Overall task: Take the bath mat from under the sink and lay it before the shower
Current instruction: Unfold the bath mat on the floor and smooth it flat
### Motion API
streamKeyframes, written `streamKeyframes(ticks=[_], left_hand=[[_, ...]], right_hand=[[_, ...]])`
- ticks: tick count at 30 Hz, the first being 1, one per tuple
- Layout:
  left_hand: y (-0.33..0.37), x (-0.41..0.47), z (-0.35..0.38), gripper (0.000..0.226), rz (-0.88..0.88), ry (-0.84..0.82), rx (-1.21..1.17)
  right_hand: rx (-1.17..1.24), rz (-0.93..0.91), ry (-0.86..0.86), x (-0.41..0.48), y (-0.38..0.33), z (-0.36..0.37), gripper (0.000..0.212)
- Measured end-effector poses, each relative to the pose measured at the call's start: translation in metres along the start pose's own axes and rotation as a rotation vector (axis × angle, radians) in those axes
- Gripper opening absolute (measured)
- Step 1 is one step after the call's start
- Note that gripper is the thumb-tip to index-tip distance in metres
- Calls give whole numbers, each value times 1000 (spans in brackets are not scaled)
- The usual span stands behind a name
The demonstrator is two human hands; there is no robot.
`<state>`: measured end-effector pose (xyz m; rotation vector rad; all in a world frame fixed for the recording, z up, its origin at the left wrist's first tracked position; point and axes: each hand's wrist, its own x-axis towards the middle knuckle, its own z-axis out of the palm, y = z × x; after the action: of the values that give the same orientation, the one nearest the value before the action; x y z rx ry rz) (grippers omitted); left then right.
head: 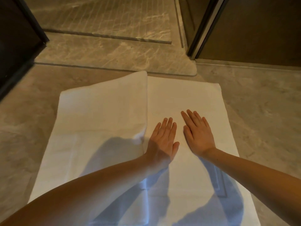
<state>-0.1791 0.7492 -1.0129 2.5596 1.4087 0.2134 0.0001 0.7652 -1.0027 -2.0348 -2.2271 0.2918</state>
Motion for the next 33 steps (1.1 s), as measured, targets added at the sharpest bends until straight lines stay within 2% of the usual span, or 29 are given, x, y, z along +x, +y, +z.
streamKeyframes(ticks=[4,8,10,12,15,18,20,23,26,29,33], left_hand=[[31,15,7,65,-33,-97,50],[45,24,1,65,-45,-163,-2],[39,21,-9,63,19,-105,-92],[27,14,-21,58,118,42,-187],[3,-1,-43,55,100,196,-320],[-29,-14,-56,57,58,200,-251],[-60,-21,-60,58,-31,164,-161],[-112,-32,-62,57,-186,135,-6],[-158,-43,-65,59,-324,88,64],[-182,-51,-60,61,-363,10,103],[-197,-61,-52,63,-372,-47,106]], right_hand=[[9,33,-3,-10,28,-8,55],[1,35,2,-13,42,-11,55],[3,36,0,-14,43,-10,56],[-3,37,0,-14,43,-10,57],[-9,44,-12,-13,43,-11,57],[-2,56,-19,-15,41,-11,58],[38,90,4,-12,32,-11,58],[169,93,69,9,-3,-14,53],[279,-15,94,43,-65,-16,47],[112,-175,20,61,-123,-9,53],[84,-204,-42,67,-177,4,56]])
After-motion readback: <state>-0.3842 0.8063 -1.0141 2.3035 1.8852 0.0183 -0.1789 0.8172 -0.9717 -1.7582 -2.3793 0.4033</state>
